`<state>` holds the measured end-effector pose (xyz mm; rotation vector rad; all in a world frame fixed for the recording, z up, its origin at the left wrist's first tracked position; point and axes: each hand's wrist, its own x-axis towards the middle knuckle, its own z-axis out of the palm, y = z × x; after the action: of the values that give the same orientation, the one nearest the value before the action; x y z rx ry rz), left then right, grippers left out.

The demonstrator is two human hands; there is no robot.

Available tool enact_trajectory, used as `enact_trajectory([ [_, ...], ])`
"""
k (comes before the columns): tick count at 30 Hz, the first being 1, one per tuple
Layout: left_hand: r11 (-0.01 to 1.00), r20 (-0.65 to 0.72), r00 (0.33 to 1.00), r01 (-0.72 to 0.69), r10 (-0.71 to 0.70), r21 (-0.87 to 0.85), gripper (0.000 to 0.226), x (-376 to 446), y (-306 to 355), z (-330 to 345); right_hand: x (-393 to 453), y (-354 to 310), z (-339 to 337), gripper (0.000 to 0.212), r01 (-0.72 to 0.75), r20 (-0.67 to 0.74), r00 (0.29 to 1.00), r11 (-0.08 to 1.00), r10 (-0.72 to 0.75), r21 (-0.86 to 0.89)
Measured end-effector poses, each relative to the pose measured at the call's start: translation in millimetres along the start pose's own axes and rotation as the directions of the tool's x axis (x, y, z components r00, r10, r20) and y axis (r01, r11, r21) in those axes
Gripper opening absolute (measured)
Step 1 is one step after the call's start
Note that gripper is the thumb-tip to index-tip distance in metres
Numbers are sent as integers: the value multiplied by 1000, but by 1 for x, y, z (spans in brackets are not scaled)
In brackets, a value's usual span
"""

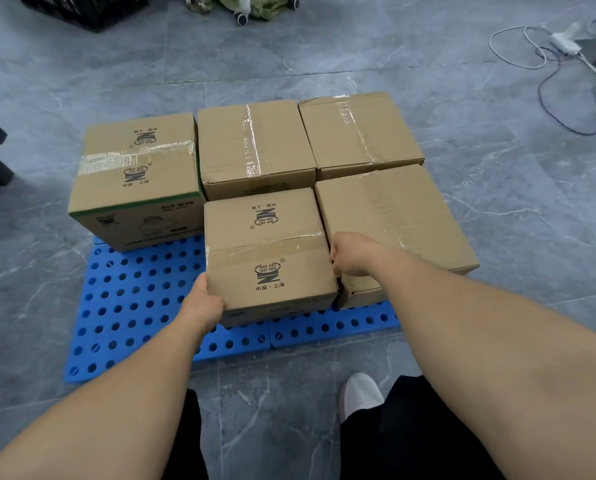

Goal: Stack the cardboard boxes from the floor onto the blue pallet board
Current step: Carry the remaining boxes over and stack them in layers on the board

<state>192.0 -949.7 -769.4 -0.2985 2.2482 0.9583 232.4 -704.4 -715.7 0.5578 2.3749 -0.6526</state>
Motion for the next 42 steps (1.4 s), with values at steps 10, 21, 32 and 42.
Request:
enact_trajectory([
  [10,996,-23,1000,-8,10,93,59,-11,-1,4,-1,-3,2,36,10,-6,1000,998,-10,-55],
  [21,991,-32,999,4,1,133,61,-13,2,3,2,-7,0,37,-28,-69,997,1000,27,-12],
  [32,991,6,1000,9,-10,136,58,-10,3,-1,9,-9,1,29,-40,-78,996,999,39,-7],
  [42,993,-18,1000,24,-22,114,64,-13,5,-1,10,-8,2,23,-21,-92,996,1000,21,-4],
])
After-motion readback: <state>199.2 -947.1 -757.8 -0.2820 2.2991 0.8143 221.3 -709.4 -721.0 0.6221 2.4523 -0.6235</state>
